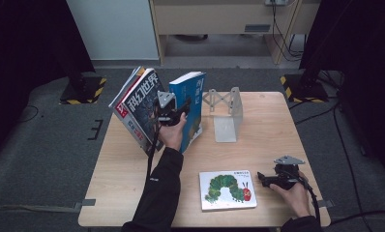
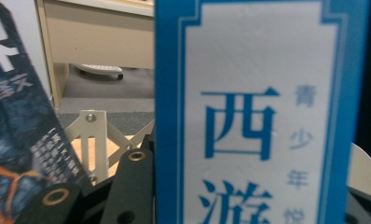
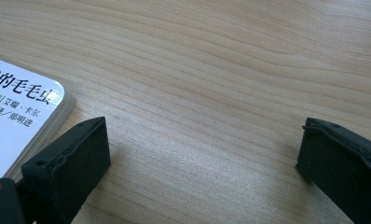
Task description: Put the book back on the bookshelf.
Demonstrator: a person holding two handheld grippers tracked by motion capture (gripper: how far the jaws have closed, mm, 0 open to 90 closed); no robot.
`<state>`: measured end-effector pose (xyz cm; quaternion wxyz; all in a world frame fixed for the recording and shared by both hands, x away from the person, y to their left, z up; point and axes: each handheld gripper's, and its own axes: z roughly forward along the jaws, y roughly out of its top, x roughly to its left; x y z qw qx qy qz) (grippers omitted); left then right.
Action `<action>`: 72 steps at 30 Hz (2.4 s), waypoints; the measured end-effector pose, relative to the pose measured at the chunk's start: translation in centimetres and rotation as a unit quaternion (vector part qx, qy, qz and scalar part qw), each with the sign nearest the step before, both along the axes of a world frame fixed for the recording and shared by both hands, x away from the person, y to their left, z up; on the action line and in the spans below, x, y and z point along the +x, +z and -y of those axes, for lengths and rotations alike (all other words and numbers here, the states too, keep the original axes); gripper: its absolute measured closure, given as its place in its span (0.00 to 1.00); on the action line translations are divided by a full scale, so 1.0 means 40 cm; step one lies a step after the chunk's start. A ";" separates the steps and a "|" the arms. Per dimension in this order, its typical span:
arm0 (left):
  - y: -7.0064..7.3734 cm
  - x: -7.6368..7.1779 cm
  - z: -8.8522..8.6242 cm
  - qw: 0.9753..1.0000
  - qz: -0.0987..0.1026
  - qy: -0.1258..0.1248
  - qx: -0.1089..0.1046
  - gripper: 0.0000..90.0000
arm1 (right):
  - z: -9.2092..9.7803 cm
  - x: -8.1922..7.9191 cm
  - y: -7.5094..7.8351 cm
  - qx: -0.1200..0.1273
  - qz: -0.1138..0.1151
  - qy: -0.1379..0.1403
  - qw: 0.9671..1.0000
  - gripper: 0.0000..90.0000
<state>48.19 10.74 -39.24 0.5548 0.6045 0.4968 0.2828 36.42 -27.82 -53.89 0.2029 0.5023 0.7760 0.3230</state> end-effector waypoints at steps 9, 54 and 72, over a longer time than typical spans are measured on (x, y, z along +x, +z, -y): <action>-0.043 0.021 0.053 1.000 0.005 -0.001 0.017 0.67 | 0.000 0.000 -0.001 -0.001 0.002 0.000 1.000 0.03; -0.122 -0.131 0.018 0.998 0.032 -0.036 0.046 0.64 | -0.002 0.002 -0.001 -0.001 0.002 0.005 1.000 0.02; -0.149 -0.143 0.008 0.997 0.047 -0.055 0.028 0.61 | -0.003 0.002 -0.001 -0.001 0.001 0.005 1.000 0.02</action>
